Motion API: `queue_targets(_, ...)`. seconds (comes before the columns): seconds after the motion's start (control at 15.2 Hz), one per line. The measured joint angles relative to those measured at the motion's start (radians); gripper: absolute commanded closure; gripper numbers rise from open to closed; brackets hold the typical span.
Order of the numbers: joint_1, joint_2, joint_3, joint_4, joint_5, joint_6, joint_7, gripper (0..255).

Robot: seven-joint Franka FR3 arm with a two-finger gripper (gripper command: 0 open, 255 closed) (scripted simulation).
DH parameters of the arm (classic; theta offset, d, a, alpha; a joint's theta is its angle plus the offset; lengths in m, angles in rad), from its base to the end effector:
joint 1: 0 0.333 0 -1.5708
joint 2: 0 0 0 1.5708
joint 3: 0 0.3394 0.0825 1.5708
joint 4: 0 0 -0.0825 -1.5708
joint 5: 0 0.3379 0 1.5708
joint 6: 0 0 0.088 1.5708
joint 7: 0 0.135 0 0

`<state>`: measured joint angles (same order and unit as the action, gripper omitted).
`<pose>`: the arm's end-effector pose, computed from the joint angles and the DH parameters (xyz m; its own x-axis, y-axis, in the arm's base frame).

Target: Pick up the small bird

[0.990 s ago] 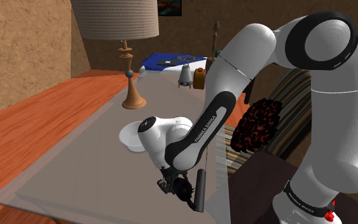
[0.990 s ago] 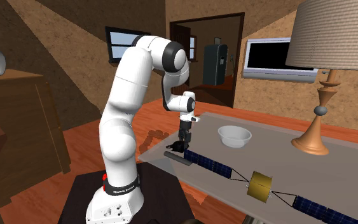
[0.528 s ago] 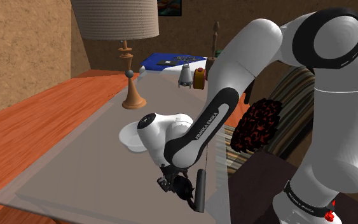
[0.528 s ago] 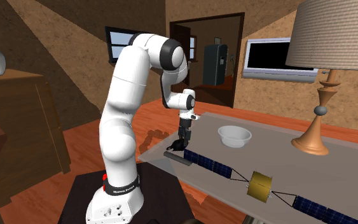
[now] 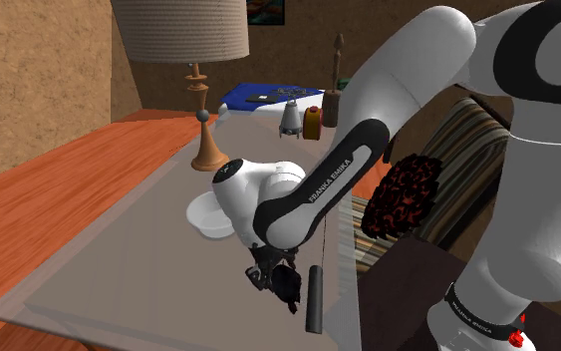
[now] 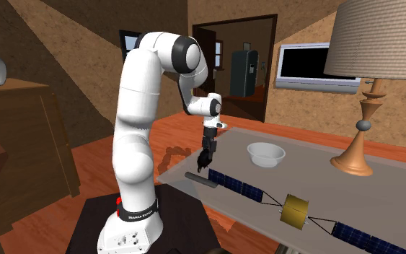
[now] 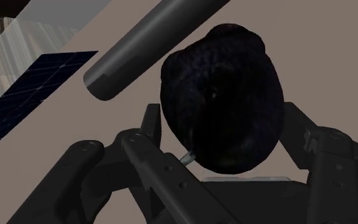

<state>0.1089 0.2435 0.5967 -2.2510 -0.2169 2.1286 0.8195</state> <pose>0.3662 0.2930 0.2836 0.9779 0.0136 -0.2085 0.0621 -0.9717 0.2278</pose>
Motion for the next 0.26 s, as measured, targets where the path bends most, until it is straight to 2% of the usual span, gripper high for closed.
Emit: queue_targets(0.26, -0.009, -0.041, 0.010, 0.010, 0.030, -0.041, -0.025, 255)
